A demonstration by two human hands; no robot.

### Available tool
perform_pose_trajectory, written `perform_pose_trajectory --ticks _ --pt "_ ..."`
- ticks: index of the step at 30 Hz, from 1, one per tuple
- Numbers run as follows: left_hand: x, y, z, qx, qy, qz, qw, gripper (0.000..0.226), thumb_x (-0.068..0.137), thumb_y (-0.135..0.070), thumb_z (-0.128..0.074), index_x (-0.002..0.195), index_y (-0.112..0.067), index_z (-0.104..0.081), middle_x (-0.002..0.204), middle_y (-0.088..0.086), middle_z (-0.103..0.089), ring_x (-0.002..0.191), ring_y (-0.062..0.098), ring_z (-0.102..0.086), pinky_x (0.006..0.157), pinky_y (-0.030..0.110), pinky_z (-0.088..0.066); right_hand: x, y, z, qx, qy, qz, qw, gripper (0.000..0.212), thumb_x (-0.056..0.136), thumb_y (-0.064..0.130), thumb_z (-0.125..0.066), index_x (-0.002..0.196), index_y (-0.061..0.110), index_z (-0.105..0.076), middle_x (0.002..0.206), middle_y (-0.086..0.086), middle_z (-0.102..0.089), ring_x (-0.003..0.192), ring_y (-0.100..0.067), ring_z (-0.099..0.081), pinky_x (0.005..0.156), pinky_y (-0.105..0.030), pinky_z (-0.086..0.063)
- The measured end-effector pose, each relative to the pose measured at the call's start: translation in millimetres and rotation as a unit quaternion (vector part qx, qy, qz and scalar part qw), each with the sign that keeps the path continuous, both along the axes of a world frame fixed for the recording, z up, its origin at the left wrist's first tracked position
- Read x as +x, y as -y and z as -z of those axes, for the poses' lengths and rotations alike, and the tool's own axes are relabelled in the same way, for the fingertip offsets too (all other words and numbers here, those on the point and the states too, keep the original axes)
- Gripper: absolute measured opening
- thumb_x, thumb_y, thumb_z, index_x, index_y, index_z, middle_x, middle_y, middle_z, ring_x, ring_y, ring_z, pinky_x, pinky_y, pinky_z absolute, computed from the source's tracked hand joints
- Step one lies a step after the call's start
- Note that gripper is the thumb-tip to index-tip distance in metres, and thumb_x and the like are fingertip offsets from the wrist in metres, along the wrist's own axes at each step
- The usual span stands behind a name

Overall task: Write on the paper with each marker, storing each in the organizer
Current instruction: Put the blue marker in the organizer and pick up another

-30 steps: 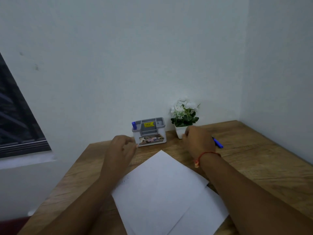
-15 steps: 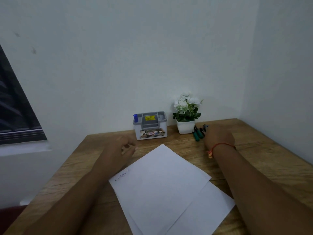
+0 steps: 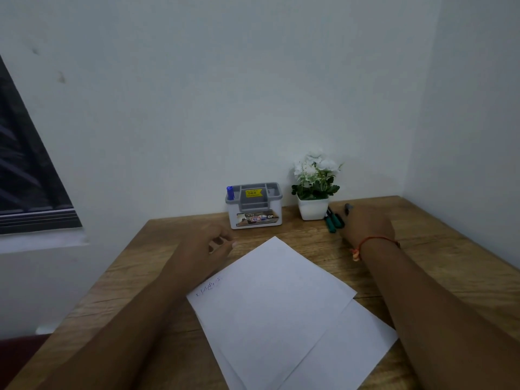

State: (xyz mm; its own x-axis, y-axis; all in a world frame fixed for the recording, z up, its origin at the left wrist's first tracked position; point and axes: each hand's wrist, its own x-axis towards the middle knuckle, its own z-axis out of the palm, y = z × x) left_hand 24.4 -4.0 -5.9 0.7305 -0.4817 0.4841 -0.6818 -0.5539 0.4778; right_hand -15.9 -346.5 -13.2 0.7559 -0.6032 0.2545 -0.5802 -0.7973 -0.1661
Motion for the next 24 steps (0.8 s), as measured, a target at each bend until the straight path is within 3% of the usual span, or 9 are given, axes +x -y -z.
perform_pose_trajectory --ticks 3,6,11,13,16,19,21,24 --pt "-0.2 0.6 -0.6 0.003 0.002 0.002 1.0 0.014 0.09 -0.026 -0.067 0.092 -0.04 -0.064 0.088 -0.029 -0.062 0.085 -0.005 -0.061 0.073 0.021 -0.054 -4.2 -4.4 -2.4 0.018 0.022 0.013 1.0 0.036 0.098 0.018 -0.055 0.134 0.018 -0.059 0.117 -0.01 -0.065 0.103 -0.026 -0.064 0.069 -0.029 -0.046" --pt "-2.5 1.1 -2.0 0.003 -0.001 0.001 1.0 0.011 0.091 -0.027 -0.066 0.093 -0.038 -0.064 0.089 -0.028 -0.061 0.084 -0.004 -0.061 0.074 0.022 -0.054 -11.2 -8.4 -6.8 0.017 0.035 0.011 0.999 0.035 0.093 0.028 -0.064 0.128 0.021 -0.063 0.113 -0.009 -0.066 0.101 -0.025 -0.064 0.068 -0.028 -0.047" --pt "-4.5 2.0 -4.7 -0.006 0.011 -0.002 1.0 0.005 0.091 -0.031 -0.065 0.092 -0.036 -0.066 0.09 -0.022 -0.064 0.085 -0.001 -0.061 0.074 0.025 -0.054 -13.1 -12.5 -21.7 0.094 0.169 0.027 0.981 0.045 0.085 0.052 -0.067 0.091 0.008 -0.072 0.101 -0.013 -0.061 0.075 -0.022 -0.055 0.053 -0.026 -0.034" --pt "-5.4 2.9 -6.2 -0.008 0.015 -0.007 1.0 0.003 0.091 -0.031 -0.065 0.092 -0.034 -0.066 0.091 -0.019 -0.064 0.085 0.0 -0.061 0.075 0.025 -0.054 -14.5 -18.4 -29.3 0.138 0.25 -0.012 0.958 0.038 0.082 0.046 -0.066 0.079 0.009 -0.073 0.089 -0.01 -0.064 0.072 -0.021 -0.059 0.052 -0.024 -0.038" --pt "-7.8 5.0 -8.5 -0.014 0.02 -0.017 1.0 0.003 0.092 -0.03 -0.063 0.093 -0.03 -0.066 0.092 -0.013 -0.065 0.085 0.002 -0.061 0.074 0.024 -0.052 -23.0 -41.8 -43.3 0.328 0.357 -0.126 0.866 0.026 0.089 0.027 -0.066 0.068 0.012 -0.068 0.072 0.0 -0.066 0.072 -0.013 -0.062 0.062 -0.028 -0.051" --pt "-13.2 8.6 -11.3 -0.044 0.018 -0.016 0.999 0.005 0.092 -0.033 -0.063 0.091 -0.03 -0.067 0.089 -0.018 -0.065 0.085 0.0 -0.061 0.071 0.019 -0.048 -32.2 -72.2 -53.1 0.556 0.363 -0.241 0.708 0.024 0.097 0.018 -0.063 0.081 0.001 -0.07 0.069 -0.006 -0.069 0.065 -0.011 -0.065 0.058 -0.021 -0.055" --pt "-17.3 11.2 -13.0 -0.074 -0.012 -0.004 0.997 0.007 0.093 -0.036 -0.061 0.091 -0.033 -0.067 0.086 -0.02 -0.067 0.086 -0.002 -0.061 0.069 0.016 -0.046 -34.5 -88.2 -53.6 0.654 0.332 -0.283 0.618 0.018 0.098 0.011 -0.062 0.088 -0.002 -0.069 0.074 -0.01 -0.072 0.068 -0.013 -0.068 0.059 -0.019 -0.057" --pt "-23.6 15.7 -16.8 -0.13 -0.083 0.037 0.987 0.018 0.091 -0.047 -0.059 0.097 -0.033 -0.069 0.086 -0.015 -0.07 0.082 0.003 -0.065 0.069 0.022 -0.052 -34.9 -108.3 -48.3 0.694 0.276 -0.319 0.583 0.013 0.097 0.003 -0.06 0.091 -0.005 -0.068 0.079 -0.013 -0.073 0.071 -0.014 -0.072 0.061 -0.019 -0.059"
